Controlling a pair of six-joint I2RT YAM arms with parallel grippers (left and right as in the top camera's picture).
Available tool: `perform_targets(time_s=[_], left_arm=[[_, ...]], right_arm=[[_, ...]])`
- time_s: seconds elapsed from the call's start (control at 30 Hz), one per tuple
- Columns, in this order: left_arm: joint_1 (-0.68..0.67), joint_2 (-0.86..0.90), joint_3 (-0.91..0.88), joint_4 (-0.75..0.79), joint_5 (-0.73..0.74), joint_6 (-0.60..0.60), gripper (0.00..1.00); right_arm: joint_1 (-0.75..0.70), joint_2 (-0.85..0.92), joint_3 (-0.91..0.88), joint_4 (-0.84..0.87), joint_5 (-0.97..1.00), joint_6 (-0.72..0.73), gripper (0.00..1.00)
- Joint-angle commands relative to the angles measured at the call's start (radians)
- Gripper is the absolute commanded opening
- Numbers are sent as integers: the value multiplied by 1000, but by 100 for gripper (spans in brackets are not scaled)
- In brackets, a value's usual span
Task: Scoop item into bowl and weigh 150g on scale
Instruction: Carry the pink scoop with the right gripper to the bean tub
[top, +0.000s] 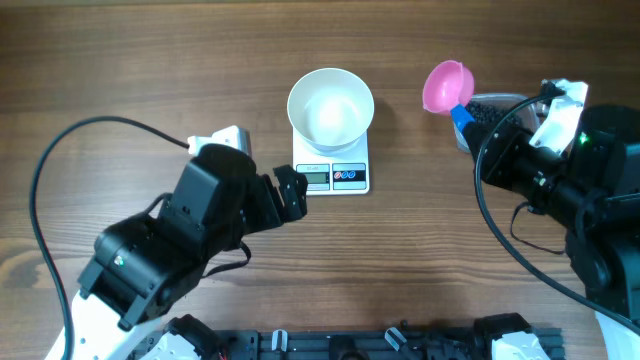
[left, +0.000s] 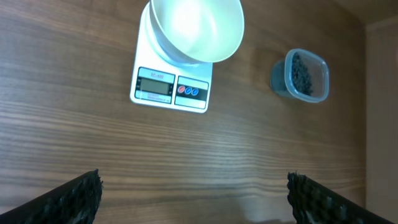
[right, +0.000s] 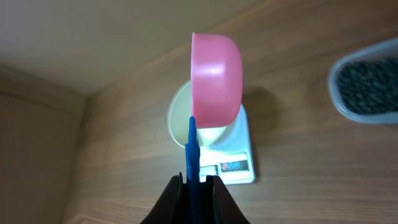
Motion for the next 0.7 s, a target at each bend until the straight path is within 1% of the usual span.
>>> perform_targets(time_s=[0.0,0.1,0.27,0.3,0.4,0.43,0.47,0.57,0.67], left_arm=[[6,32,43,-23,-21,19,100],[6,36,43,-31,-21,19,100],[6,55,43,-18,-21,19,100],[6,60,43,5,-21,19,100],[6,63,43,60,-23,20,100],[6,63,43,95,-36,20,100],[6,66,43,163,-60,21,100],[6,82,43,262,-74,81,100],[6,105,43,271,-74,121,100]], right_arm=[[-3,15,16,-49,84,16,4],[-3,6,16,-92,137,82,4],[-3,-3,16,-121,222,74,4],[-3,-1,16,-119,254,53,5],[-3,10,16,-98,329,53,4],[-3,15,16,-85,346,53,4],[-3,26,14,-60,357,52,4],[-3,57,13,-14,356,25,4],[-3,89,13,9,356,10,4]])
